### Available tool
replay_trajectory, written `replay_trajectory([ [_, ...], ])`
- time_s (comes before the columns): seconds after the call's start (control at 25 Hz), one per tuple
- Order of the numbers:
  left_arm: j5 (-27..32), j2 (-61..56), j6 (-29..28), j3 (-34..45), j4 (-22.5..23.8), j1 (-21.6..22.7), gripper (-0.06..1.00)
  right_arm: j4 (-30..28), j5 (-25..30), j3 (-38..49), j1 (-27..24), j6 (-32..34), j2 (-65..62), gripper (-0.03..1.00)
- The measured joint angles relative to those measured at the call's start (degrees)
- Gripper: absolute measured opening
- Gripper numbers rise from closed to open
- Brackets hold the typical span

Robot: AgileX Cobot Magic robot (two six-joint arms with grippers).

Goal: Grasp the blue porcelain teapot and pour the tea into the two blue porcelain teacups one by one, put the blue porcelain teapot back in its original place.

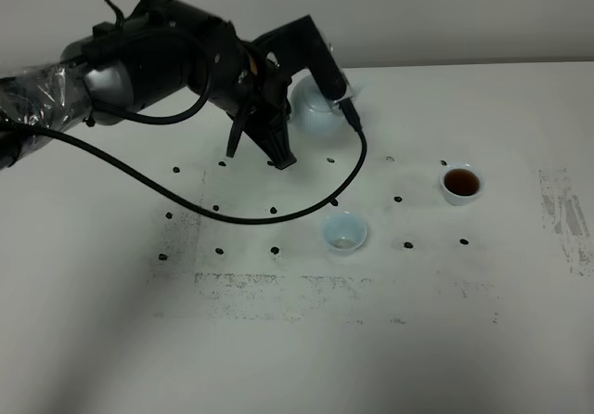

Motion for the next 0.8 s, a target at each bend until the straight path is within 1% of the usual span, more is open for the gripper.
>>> replay_trajectory([
  [0.08, -1.0, -1.3, 0.7, 3.6, 2.8, 0.0, 0.07, 0.0, 0.0, 0.0, 0.0, 0.0, 0.0, 0.45],
  [0.16, -1.1, -2.1, 1.0, 5.9, 4.4, 0.1, 0.07, 0.0, 0.0, 0.0, 0.0, 0.0, 0.0, 0.45],
  [0.28, -1.0, -2.5, 1.3, 7.4, 5.2, 0.5, 0.07, 0.0, 0.0, 0.0, 0.0, 0.0, 0.0, 0.45],
  [0.36, -0.9, -2.6, 2.7, 7.8, 5.4, 0.7, 0.07, 0.0, 0.0, 0.0, 0.0, 0.0, 0.0, 0.45],
  [0.52, 0.3, -2.6, 9.4, 8.4, 5.0, 0.7, 0.07, 0.0, 0.0, 0.0, 0.0, 0.0, 0.0, 0.45],
  [0.64, 1.3, -2.6, 15.5, 8.6, 3.3, 0.7, 0.07, 0.0, 0.0, 0.0, 0.0, 0.0, 0.0, 0.45],
  [0.8, 1.1, -2.6, 23.5, 8.6, 1.2, 0.7, 0.07, 0.0, 0.0, 0.0, 0.0, 0.0, 0.0, 0.45],
])
